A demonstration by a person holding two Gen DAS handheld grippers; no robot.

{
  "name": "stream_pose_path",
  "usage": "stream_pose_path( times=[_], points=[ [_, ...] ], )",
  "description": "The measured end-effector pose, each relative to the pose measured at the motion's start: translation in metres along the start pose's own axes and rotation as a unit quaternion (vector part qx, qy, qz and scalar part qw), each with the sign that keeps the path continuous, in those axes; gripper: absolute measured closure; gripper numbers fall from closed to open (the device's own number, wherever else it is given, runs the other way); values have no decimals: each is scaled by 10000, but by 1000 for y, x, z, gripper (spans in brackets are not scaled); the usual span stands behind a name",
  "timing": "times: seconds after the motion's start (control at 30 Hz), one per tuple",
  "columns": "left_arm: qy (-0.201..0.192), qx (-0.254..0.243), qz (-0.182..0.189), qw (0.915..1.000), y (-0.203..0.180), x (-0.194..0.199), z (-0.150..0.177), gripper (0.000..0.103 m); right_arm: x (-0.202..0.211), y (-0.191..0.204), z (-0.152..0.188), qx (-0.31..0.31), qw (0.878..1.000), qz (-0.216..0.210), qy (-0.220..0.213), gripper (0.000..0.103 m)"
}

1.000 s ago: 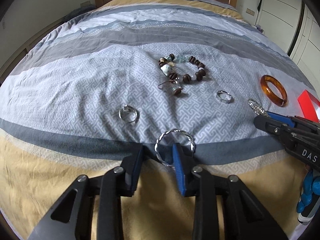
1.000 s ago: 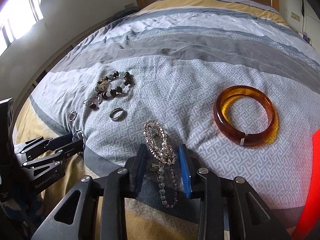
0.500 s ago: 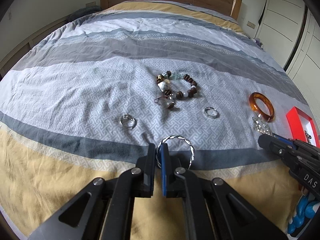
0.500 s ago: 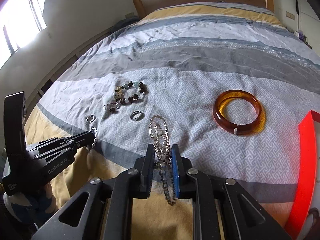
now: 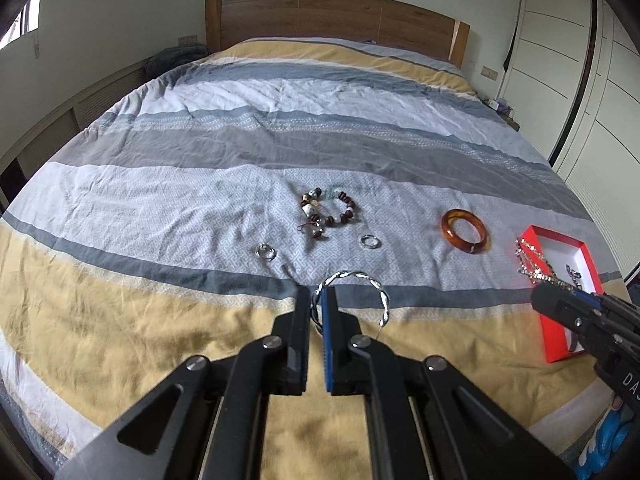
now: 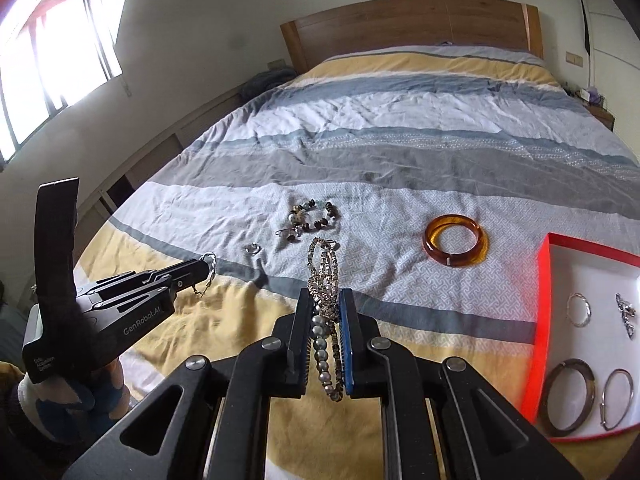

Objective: Organize jewelry
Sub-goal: 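Carry the held hoop and necklace over to the red box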

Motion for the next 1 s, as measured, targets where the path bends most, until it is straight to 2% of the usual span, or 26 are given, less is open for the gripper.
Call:
stream_pose_path(
  times=[0.3, 0.63, 1.0],
  points=[
    [-490, -49, 105, 9987, -26, 82, 8, 98, 86, 11, 27, 55, 9991, 169, -396, 90],
    [-821, -146, 465, 9954, -67, 160, 19, 98, 188, -10, 39, -135, 9938, 508, -977, 90],
    [-1150, -342, 509, 9915, -96, 221, 15, 98, 258, -29, 44, -277, 9852, 966, -1391, 90]
  ],
)
Point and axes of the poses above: each gripper's, at about its wrist camera, not at the fingertips, and x roughly against the way its jaws point, y to its left, z to its underside, the point moved 2 cm from there along -x, roughly the way its jaws point, and after that the axes turned 4 degrees about y, right-handed, at the moved point
